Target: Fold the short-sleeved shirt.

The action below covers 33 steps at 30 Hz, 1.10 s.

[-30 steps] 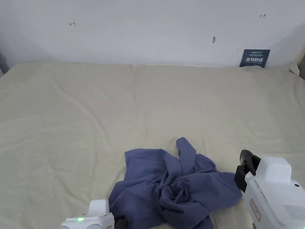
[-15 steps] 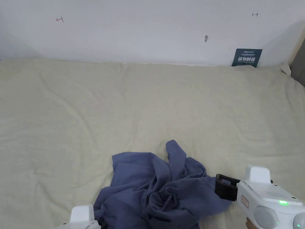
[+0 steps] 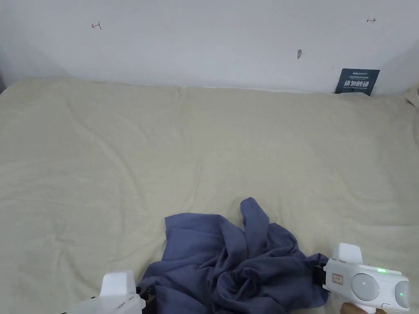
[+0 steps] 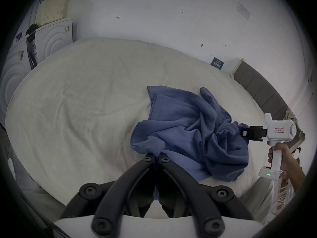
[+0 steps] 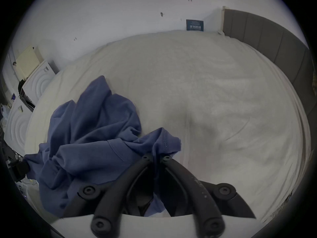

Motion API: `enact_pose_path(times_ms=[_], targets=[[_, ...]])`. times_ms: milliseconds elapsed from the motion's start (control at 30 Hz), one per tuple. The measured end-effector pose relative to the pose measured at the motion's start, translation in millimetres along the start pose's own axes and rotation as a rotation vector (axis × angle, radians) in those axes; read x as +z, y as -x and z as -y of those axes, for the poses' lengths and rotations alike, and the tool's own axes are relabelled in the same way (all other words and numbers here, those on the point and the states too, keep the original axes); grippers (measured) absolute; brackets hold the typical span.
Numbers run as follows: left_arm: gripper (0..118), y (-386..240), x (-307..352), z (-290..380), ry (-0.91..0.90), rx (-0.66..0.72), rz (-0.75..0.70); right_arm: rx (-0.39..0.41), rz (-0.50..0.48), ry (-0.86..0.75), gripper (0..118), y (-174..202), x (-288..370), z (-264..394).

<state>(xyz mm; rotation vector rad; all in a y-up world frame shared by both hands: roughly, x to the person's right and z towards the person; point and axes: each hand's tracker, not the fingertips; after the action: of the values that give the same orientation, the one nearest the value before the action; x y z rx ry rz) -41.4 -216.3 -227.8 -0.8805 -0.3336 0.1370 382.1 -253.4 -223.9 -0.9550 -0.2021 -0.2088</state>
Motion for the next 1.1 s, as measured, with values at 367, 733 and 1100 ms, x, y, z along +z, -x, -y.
enact_pose_path(times_ms=[367,733,1100], targets=[[4,20,30,-89,-0.175,0.071,0.068,0.158,-0.005,-0.278,7,7,109,-68],[4,41,77,-288,-0.45,0.017,-0.033,0.155,0.023,-0.57,7,23,193,-208],[4,33,100,-435,-0.598,-0.011,-0.134,0.14,0.106,-0.721,7,37,208,-312]])
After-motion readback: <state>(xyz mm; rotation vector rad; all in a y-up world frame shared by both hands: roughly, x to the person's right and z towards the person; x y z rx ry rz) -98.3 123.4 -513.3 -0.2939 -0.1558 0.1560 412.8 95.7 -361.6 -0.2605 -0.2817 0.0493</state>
